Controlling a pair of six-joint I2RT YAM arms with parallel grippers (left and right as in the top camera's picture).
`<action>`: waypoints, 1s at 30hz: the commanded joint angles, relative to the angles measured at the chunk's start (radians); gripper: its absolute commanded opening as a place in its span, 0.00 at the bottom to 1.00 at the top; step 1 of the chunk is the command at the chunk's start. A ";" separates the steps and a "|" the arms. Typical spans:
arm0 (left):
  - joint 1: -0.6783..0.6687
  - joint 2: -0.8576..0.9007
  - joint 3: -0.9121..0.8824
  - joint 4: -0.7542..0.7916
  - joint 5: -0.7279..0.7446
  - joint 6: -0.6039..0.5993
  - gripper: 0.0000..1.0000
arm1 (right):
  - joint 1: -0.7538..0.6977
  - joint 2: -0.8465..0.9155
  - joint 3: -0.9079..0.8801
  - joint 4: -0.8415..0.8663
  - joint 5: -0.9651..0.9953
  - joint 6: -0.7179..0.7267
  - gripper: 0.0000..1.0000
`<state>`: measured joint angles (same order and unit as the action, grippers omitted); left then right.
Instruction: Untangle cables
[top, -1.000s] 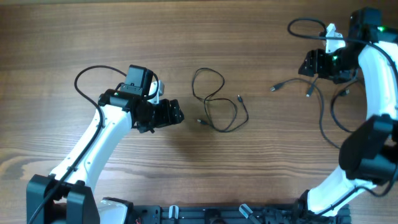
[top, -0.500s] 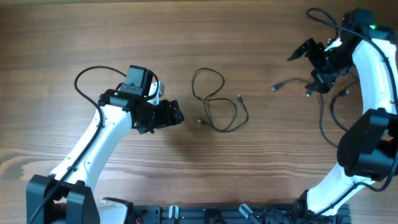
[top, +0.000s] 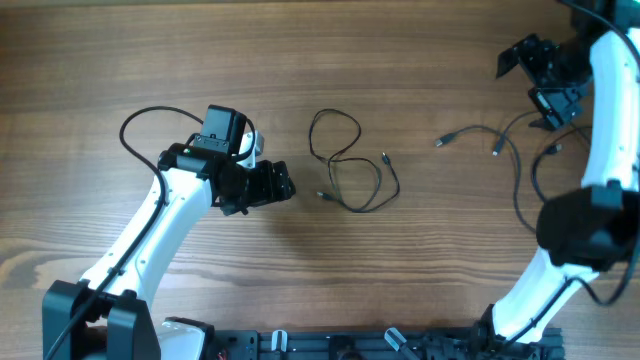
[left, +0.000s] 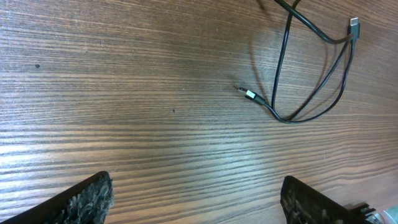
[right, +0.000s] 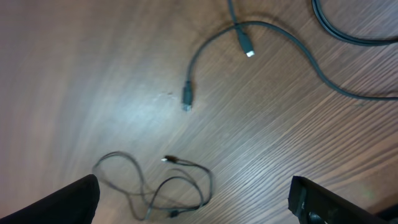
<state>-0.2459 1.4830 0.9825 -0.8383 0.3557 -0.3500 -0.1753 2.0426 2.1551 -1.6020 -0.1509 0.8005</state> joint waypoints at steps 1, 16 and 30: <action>-0.001 0.003 -0.002 -0.005 -0.009 -0.003 0.89 | 0.014 0.130 0.006 0.004 0.033 0.025 0.99; -0.001 0.003 -0.002 -0.012 -0.009 -0.002 0.88 | 0.085 0.329 -0.004 0.044 0.092 0.347 0.98; -0.001 0.003 -0.002 -0.011 -0.010 -0.002 0.88 | 0.080 0.456 -0.004 0.179 0.154 0.358 0.76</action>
<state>-0.2459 1.4830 0.9825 -0.8494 0.3557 -0.3504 -0.0925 2.4706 2.1532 -1.4303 -0.0502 1.1439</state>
